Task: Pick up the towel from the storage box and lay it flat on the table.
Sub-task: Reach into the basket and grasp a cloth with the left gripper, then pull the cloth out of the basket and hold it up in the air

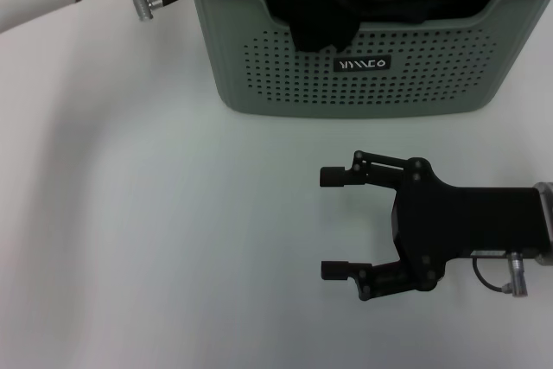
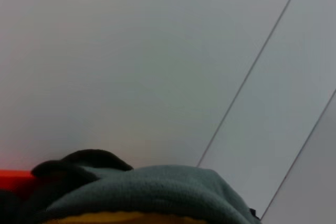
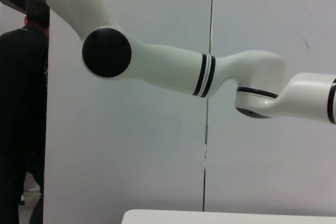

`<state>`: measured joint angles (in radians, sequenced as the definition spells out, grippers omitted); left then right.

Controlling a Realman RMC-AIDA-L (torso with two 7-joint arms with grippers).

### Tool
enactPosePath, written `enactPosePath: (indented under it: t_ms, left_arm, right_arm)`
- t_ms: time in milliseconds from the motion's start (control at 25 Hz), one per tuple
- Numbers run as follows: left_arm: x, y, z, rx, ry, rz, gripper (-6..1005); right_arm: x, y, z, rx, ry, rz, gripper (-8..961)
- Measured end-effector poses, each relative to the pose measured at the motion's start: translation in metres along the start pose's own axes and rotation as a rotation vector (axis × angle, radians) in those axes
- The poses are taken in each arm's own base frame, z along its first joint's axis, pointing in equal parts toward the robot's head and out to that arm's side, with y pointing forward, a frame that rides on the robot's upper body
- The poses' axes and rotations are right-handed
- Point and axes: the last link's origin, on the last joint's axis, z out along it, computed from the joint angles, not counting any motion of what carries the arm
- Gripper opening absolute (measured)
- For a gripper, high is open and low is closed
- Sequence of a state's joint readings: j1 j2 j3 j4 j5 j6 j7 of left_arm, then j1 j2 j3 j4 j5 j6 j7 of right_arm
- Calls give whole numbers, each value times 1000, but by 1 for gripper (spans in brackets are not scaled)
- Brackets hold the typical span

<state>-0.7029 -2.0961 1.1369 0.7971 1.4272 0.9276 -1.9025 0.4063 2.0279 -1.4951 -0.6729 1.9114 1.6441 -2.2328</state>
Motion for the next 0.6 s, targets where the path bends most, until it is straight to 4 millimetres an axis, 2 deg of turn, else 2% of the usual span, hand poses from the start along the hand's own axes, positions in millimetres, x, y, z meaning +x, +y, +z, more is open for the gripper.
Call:
enactPosePath:
  t_ms: [120, 320, 480, 600]
  left_arm:
    - [-1, 3, -2, -30, 9, -1, 289]
    - [0, 9, -8, -82, 44, 0, 188]
    - [3, 15, -23, -160, 134, 4, 107]
    - [7, 27, -49, -295, 253, 8, 63]
  right_arm:
    - [0, 1, 0, -4, -3, 3, 871]
    - [0, 3, 1, -13, -5, 6, 871]
    - [0, 5, 1, -10, -17, 10, 867]
    - [0, 6, -1, 3, -28, 2, 863]
